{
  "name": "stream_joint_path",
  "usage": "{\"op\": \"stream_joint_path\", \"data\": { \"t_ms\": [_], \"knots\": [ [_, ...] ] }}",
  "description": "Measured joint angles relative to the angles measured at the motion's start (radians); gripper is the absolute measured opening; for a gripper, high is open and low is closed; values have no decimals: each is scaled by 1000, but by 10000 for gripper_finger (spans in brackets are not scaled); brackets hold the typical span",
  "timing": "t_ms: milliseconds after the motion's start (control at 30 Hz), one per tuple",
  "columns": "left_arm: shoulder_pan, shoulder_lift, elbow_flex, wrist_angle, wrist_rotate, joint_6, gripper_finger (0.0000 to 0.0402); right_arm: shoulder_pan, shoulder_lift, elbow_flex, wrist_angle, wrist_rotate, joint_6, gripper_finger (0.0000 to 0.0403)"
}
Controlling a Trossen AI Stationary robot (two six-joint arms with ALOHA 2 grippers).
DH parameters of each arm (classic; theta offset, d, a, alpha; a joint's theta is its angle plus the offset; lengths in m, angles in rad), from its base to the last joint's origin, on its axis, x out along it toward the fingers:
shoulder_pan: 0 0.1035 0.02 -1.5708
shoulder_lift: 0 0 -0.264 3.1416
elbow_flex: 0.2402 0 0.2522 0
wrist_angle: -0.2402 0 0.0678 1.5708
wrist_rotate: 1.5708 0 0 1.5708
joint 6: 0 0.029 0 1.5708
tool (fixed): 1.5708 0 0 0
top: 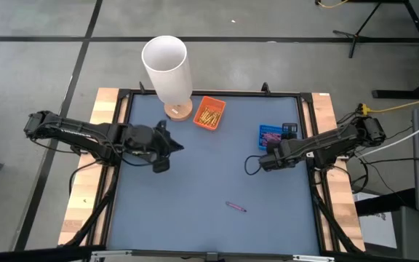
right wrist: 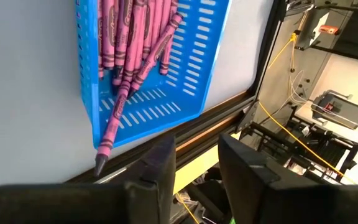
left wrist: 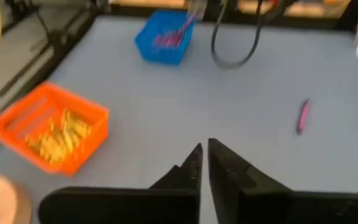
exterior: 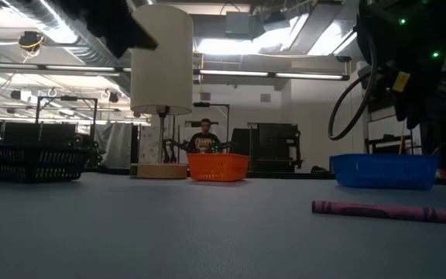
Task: Sort crayons
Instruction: Put the violet crayon into the blue basket
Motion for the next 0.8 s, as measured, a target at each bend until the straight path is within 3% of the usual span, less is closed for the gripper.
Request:
{"op": "stream_joint_path", "data": {
  "t_ms": [167, 367, 600, 800],
  "knots": [
    [0, 0, -8, 151, 0, 45, 4, 0, 0, 40, -4, 0, 0, 116],
    [0, 0, -175, 582, 96, 80, 1, 2, 0, 151, -3, -15, 0, 115],
    [1, 0, -423, 1034, 159, 49, 1, 2, 0, 227, 22, -194, 0, 115],
    [1, -2, -568, 1233, 154, 47, 0, 2, 0, 226, -46, -290, 0, 115]
  ]
}}
